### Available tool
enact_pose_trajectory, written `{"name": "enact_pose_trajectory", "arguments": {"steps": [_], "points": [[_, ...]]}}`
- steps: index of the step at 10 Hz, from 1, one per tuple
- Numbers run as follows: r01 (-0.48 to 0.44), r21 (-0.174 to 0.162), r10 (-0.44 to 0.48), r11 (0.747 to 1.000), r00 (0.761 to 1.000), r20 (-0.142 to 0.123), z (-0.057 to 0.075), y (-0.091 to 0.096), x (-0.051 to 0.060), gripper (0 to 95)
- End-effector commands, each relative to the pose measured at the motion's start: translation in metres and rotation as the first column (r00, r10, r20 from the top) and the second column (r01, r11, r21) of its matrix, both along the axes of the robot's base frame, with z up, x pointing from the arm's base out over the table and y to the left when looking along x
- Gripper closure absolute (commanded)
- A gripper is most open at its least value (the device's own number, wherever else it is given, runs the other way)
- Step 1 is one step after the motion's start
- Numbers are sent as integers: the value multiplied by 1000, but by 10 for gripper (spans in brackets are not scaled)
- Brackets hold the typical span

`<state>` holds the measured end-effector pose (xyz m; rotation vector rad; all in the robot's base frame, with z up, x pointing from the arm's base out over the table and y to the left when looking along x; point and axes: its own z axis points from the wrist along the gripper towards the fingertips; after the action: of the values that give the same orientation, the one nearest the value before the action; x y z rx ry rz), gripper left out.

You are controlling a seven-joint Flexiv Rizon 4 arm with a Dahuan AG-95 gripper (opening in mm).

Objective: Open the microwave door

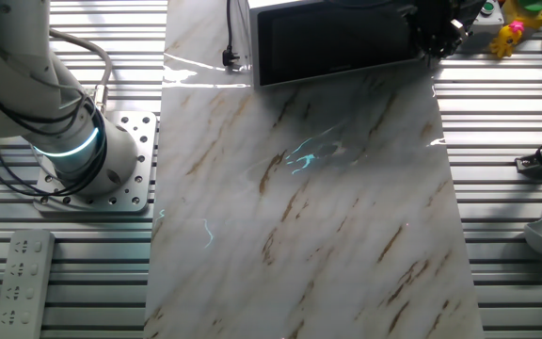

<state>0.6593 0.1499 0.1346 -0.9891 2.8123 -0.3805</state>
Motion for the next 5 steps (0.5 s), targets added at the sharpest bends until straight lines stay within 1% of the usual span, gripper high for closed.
{"name": "enact_pose_trajectory", "arguments": {"steps": [1,2,4,5], "points": [[-6,-16,6,1000,1000,14,-1,10,-5,950],[-8,-23,9,1000,1000,18,-1,10,-5,950],[-7,-28,8,1000,1000,19,-1,10,-5,950],[-6,-41,7,999,1000,26,-1,10,-5,950]]}}
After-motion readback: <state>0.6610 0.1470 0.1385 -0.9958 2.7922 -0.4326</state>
